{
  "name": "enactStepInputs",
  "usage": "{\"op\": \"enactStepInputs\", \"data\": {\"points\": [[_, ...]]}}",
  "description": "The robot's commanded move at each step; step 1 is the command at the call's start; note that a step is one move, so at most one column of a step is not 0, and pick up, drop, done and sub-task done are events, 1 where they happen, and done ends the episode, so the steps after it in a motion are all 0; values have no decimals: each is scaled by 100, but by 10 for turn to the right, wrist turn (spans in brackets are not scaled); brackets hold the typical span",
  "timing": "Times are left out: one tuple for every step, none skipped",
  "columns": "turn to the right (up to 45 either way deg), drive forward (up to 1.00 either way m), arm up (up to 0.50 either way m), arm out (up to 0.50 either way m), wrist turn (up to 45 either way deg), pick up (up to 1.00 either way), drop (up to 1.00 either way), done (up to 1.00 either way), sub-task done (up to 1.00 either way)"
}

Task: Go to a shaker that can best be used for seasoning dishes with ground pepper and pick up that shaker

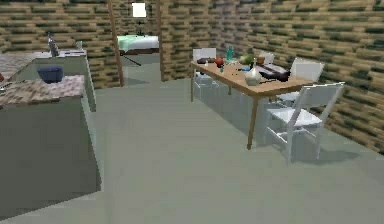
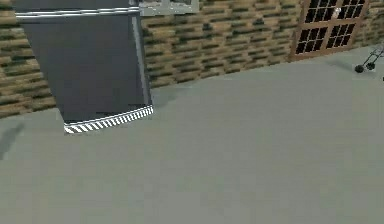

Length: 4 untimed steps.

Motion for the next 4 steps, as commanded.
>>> {"op": "enactStepInputs", "data": {"points": [[0, 100, 0, 0, 0, 0, 0, 0, 0], [0, 85, 0, 0, 0, 0, 0, 0, 0], [-450, 0, 0, 0, 0, 0, 0, 0, 0], [-210, 0, 0, 0, 0, 0, 0, 0, 0]]}}
